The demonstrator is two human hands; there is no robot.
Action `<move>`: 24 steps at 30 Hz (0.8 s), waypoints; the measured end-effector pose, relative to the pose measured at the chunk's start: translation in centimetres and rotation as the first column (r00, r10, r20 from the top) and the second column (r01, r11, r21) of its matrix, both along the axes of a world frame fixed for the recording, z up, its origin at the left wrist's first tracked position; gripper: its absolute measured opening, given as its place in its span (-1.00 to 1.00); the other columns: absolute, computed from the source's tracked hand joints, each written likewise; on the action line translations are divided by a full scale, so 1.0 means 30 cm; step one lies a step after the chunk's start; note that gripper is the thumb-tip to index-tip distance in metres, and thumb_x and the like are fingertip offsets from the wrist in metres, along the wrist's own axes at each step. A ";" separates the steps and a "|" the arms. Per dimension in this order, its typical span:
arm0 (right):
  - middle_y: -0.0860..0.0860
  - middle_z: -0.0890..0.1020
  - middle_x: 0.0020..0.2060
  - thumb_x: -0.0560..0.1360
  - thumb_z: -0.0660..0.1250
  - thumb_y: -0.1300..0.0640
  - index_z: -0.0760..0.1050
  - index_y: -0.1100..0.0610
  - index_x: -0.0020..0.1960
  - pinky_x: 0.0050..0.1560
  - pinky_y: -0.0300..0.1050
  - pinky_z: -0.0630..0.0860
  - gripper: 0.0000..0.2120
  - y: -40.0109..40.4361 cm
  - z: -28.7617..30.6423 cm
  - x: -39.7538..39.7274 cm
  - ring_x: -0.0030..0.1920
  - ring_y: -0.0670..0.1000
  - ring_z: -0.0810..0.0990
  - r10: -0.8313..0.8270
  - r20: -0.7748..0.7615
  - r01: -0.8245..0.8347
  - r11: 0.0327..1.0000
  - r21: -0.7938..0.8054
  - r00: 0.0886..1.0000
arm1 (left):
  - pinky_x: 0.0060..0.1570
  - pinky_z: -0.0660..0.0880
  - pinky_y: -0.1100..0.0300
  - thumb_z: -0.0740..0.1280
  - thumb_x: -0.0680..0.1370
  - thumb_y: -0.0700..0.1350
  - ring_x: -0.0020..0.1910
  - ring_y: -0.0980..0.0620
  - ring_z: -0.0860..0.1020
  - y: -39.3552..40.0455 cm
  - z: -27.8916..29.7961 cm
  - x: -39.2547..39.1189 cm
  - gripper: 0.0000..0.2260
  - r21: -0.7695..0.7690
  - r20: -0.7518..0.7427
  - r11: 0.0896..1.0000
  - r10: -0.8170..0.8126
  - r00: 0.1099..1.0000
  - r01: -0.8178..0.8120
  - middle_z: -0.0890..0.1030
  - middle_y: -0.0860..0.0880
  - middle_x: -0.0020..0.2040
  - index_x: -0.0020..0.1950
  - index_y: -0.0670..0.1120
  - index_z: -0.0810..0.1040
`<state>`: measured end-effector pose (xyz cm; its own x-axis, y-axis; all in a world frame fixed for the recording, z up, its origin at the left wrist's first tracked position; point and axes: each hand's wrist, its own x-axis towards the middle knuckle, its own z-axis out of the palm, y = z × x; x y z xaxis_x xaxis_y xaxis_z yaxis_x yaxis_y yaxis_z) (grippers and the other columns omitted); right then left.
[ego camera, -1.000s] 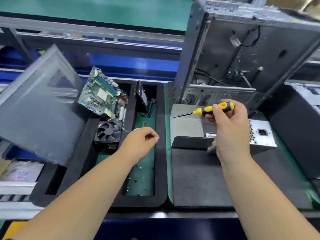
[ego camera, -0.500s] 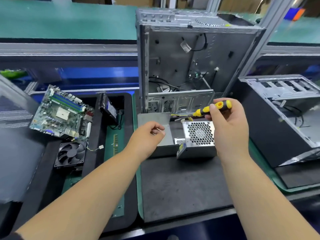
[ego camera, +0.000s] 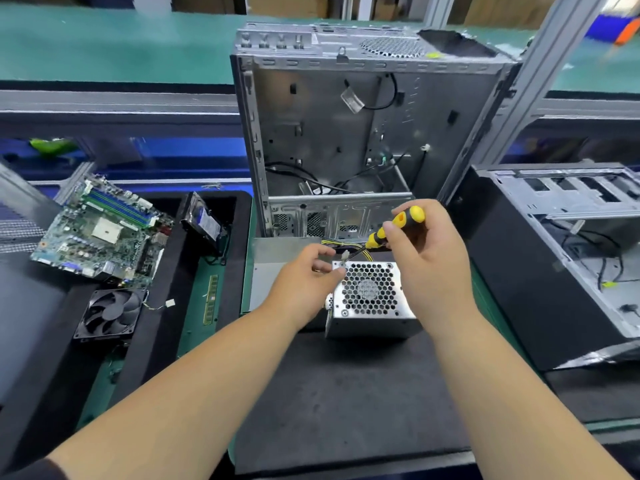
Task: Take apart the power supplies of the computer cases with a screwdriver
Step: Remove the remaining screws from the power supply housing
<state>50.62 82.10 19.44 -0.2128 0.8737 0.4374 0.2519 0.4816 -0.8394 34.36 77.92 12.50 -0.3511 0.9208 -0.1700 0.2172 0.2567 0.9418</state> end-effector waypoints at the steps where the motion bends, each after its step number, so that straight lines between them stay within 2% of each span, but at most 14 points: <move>1: -0.07 0.56 -0.16 0.55 0.34 0.11 0.45 -0.01 -0.06 -0.12 -0.28 0.51 -0.92 0.008 -0.001 0.004 -0.11 -0.07 0.63 0.007 0.016 -0.007 1.000 0.006 1.000 | -0.24 0.44 0.38 0.43 0.54 0.00 -0.26 0.25 0.53 0.006 -0.002 0.001 -0.80 -0.002 0.004 1.000 0.009 1.000 -0.009 0.56 0.11 -0.11 0.14 0.11 0.54; 4: -0.10 0.54 -0.13 0.53 0.33 0.04 0.45 -0.04 -0.02 -0.06 -0.08 0.55 -0.93 0.031 -0.004 0.022 -0.05 -0.03 0.59 0.030 0.091 -0.032 0.999 0.016 0.995 | -0.31 0.42 0.47 0.43 0.55 -0.05 -0.31 0.26 0.53 0.017 -0.003 0.010 -0.89 0.009 0.019 1.000 0.017 1.000 -0.017 0.56 0.07 -0.10 0.05 0.11 0.58; 6: -0.08 0.54 -0.10 0.53 0.32 0.03 0.45 -0.03 0.00 -0.04 0.10 0.60 -0.92 0.040 0.001 0.031 -0.01 0.05 0.60 0.069 0.115 -0.070 0.998 0.007 0.991 | -0.31 0.40 0.39 0.42 0.55 -0.05 -0.28 0.20 0.52 0.021 0.000 0.016 -0.93 0.009 -0.001 1.000 0.017 1.000 -0.017 0.55 0.09 -0.11 0.00 0.12 0.60; 7: -0.09 0.55 -0.10 0.54 0.31 0.03 0.44 -0.02 0.01 -0.05 0.12 0.59 -0.92 0.043 0.006 0.034 0.00 0.05 0.60 0.074 0.134 -0.079 0.997 0.026 0.988 | -0.32 0.38 0.36 0.41 0.56 -0.04 -0.28 0.19 0.52 0.022 0.003 0.018 -0.94 0.010 -0.010 1.000 0.019 1.000 -0.019 0.56 0.11 -0.10 -0.01 0.13 0.60; 10: -0.11 0.54 -0.07 0.57 0.33 0.07 0.44 0.00 0.03 -0.06 0.07 0.56 -0.92 0.053 0.019 0.034 -0.02 -0.03 0.57 0.089 0.192 -0.108 0.990 0.090 0.977 | -0.39 0.37 0.45 0.41 0.56 0.00 -0.33 0.19 0.53 0.021 0.000 0.021 -0.95 0.030 -0.025 0.998 0.057 0.998 -0.056 0.61 0.12 -0.06 -0.02 0.16 0.60; 13: -0.09 0.54 -0.06 0.58 0.33 0.14 0.43 0.00 0.14 -0.02 0.06 0.55 -0.84 0.061 0.025 0.034 -0.04 -0.03 0.56 0.143 0.259 -0.161 0.986 0.049 0.955 | -0.35 0.37 0.50 0.43 0.54 0.00 -0.26 0.22 0.57 0.013 -0.018 0.027 -0.93 0.027 -0.031 0.996 0.088 0.996 -0.088 0.62 0.16 -0.06 -0.03 0.18 0.61; 16: -0.12 0.54 -0.06 0.59 0.31 0.19 0.34 -0.07 0.30 -0.08 -0.04 0.53 -0.65 0.073 0.061 0.027 -0.12 -0.10 0.55 0.212 0.373 -0.239 0.971 0.028 0.903 | -0.14 0.45 0.32 0.46 0.52 -0.05 -0.18 0.16 0.63 0.016 -0.028 0.030 -0.91 0.015 0.035 0.996 0.083 0.996 -0.084 0.64 0.16 -0.13 -0.05 0.15 0.62; 18: -0.15 0.55 -0.04 0.56 0.28 0.25 0.33 -0.07 0.33 -0.11 -0.06 0.51 -0.59 0.081 0.094 0.013 -0.12 -0.12 0.52 0.248 0.435 -0.295 0.955 0.043 0.866 | -0.08 0.49 0.23 0.48 0.51 -0.08 -0.19 0.11 0.63 0.026 -0.022 0.026 -0.90 0.013 0.053 0.997 0.076 0.996 -0.077 0.65 0.13 -0.19 -0.08 0.13 0.63; 20: -0.15 0.55 -0.05 0.55 0.28 0.22 0.38 -0.05 0.27 -0.10 -0.01 0.52 -0.66 0.087 0.114 -0.005 -0.12 -0.11 0.51 0.249 0.478 -0.315 0.947 0.064 0.843 | -0.10 0.49 0.23 0.48 0.51 -0.09 -0.23 0.13 0.61 0.034 -0.019 0.022 -0.89 0.014 0.051 0.997 0.079 0.996 -0.079 0.64 0.11 -0.19 -0.09 0.12 0.62; 22: -0.12 0.51 -0.06 0.56 0.33 0.11 0.44 -0.01 0.19 -0.06 0.00 0.52 -0.79 0.088 0.117 -0.019 -0.10 -0.07 0.50 0.224 0.485 -0.317 0.941 0.116 0.845 | -0.13 0.48 0.24 0.48 0.51 -0.09 -0.26 0.17 0.60 0.037 -0.023 0.022 -0.89 0.011 0.063 0.997 0.081 0.995 -0.081 0.64 0.10 -0.18 -0.08 0.12 0.62; 24: -0.10 0.44 -0.07 0.56 0.39 0.02 0.50 0.03 0.13 -0.05 -0.15 0.48 -0.81 0.088 0.112 -0.029 -0.09 -0.10 0.48 0.204 0.433 -0.295 0.943 0.156 0.878 | -0.12 0.46 0.23 0.47 0.52 -0.10 -0.24 0.15 0.60 0.040 -0.026 0.023 -0.89 0.004 0.088 0.997 0.074 0.993 -0.074 0.62 0.09 -0.14 -0.07 0.11 0.61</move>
